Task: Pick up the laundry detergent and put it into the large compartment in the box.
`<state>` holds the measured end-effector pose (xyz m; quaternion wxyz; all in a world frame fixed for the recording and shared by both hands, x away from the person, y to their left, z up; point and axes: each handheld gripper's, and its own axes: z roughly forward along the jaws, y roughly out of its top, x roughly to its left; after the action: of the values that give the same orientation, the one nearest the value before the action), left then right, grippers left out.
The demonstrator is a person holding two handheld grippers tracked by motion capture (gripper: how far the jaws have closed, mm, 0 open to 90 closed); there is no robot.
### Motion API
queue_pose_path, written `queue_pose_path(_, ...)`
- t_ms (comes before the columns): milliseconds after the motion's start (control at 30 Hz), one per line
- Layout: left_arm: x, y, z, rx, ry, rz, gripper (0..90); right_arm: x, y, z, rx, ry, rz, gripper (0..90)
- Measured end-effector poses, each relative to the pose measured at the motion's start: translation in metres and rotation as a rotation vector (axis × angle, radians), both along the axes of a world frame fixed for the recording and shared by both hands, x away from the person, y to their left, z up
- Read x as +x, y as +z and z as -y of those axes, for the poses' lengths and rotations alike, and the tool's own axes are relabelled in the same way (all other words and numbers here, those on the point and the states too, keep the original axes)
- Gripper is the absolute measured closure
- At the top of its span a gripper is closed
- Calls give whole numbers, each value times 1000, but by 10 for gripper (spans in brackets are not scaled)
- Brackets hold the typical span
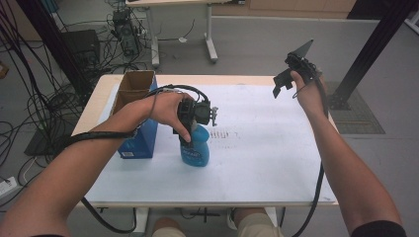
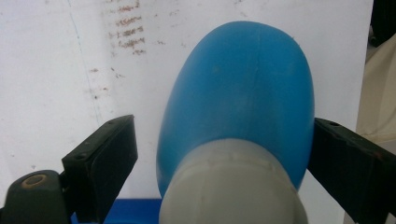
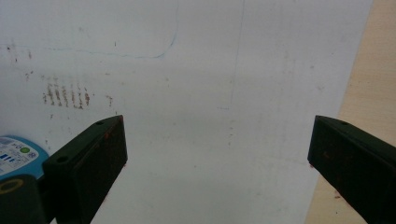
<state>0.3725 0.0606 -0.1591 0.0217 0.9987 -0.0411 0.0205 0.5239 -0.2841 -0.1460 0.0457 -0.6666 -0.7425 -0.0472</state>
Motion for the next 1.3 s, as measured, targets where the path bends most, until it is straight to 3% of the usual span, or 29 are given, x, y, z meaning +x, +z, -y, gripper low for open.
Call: queue_pose_path(1300,0,-7,2,11,-10,4,258,0,0,1,0,-4,1,46)
